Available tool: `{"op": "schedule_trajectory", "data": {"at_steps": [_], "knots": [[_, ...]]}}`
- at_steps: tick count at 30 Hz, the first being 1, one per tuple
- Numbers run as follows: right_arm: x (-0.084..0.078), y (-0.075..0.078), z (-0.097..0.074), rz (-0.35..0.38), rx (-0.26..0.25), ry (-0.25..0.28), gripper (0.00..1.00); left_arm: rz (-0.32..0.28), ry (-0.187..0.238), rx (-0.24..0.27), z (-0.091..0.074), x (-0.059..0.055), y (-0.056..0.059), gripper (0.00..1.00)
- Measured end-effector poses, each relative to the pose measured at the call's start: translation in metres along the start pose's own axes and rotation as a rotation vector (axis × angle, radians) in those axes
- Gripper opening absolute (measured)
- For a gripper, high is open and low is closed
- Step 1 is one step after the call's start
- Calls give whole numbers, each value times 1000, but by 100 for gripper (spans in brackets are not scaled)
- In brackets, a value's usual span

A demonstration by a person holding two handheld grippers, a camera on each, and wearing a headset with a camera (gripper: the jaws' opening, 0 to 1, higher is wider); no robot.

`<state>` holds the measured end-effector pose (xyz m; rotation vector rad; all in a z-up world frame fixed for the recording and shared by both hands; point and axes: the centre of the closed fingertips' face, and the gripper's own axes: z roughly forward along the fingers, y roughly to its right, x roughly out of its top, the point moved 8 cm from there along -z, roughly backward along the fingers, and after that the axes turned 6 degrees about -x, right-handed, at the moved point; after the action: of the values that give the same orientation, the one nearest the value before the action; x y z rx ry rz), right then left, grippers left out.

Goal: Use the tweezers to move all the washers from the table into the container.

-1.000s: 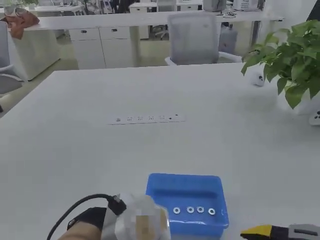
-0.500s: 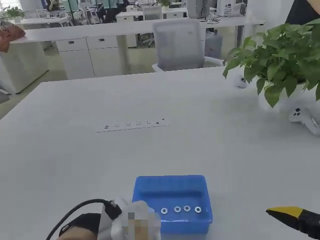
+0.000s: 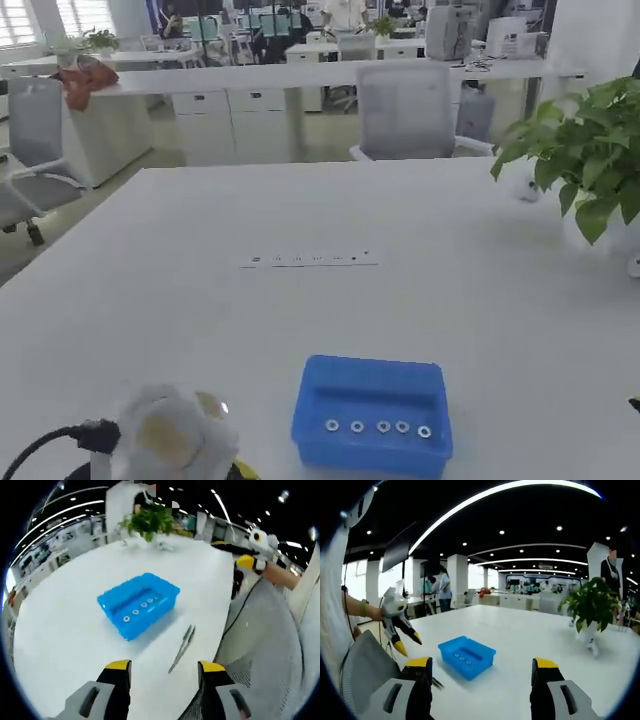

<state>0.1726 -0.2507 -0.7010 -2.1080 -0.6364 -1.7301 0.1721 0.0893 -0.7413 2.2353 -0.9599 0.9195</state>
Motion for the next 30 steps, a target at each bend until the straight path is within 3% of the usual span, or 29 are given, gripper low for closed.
{"op": "schedule_trajectory", "data": {"at_steps": [1,2,4,6,9,11,12,14,18,25,30], "knots": [[3,2,-2,21,-21,22,85,-49,116,46,-16,2,1,61],[5,3,-3,31,-35,34,87,-65,150,59,-21,3,1,65],[7,6,-6,45,-61,54,91,-134,358,168,-52,4,5,69],[9,9,-9,72,-91,77,96,-142,477,266,-73,3,6,76],[8,12,-10,88,-117,75,99,-139,638,475,-107,-3,8,96],[7,13,-10,97,-128,74,99,-146,677,571,-122,-11,9,99],[6,13,-10,103,-125,71,99,-148,725,611,-130,-13,10,99],[4,13,-9,108,-126,56,99,-181,768,660,-139,-20,13,99],[4,13,-7,89,-120,45,99,-203,757,705,-144,-26,15,99],[1,14,-5,106,-119,30,99,-188,726,737,-140,-24,19,99],[-2,14,-6,126,-123,24,99,-198,743,731,-137,-21,19,99]]}}
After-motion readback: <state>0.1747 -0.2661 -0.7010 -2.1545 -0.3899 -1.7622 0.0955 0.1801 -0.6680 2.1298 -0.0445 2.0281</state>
